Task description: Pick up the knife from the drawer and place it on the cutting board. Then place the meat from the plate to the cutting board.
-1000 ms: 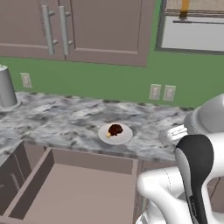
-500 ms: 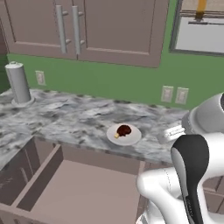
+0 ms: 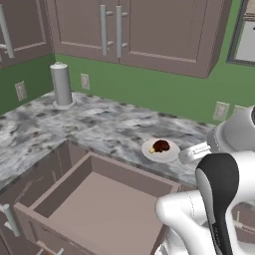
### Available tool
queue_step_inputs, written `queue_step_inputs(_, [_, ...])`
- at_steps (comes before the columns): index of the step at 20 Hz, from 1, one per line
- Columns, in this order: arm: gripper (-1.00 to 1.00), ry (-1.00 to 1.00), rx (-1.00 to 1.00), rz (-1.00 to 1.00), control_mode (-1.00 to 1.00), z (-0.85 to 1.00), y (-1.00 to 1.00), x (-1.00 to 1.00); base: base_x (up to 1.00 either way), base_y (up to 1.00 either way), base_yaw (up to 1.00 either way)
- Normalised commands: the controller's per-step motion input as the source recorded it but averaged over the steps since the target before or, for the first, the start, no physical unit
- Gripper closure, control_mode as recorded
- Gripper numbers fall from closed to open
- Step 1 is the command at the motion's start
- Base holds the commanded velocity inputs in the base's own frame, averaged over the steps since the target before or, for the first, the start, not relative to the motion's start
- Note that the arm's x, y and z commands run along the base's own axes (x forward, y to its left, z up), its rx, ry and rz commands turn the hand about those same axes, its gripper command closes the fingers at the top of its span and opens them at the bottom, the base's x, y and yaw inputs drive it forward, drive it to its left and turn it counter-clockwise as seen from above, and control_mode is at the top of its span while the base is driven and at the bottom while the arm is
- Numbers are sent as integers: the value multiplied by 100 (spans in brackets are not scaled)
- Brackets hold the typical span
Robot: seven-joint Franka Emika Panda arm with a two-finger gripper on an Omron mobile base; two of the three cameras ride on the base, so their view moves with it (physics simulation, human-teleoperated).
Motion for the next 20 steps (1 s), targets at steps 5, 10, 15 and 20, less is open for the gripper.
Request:
queue_step_inputs(5, [-100, 0, 0, 6, -100, -5, 0, 12, 9, 1, 13])
queue_step_inputs(10, [-100, 2, 0, 1, -100, -19, 13, 33, 0, 0, 0])
queue_step_inputs(15, [-100, 2, -2, -33, -100, -21, 25, 37, 0, 0, 0])
queue_step_inputs(20, [-100, 16, 10, -17, -100, -39, 2, 58, 0, 0, 0])
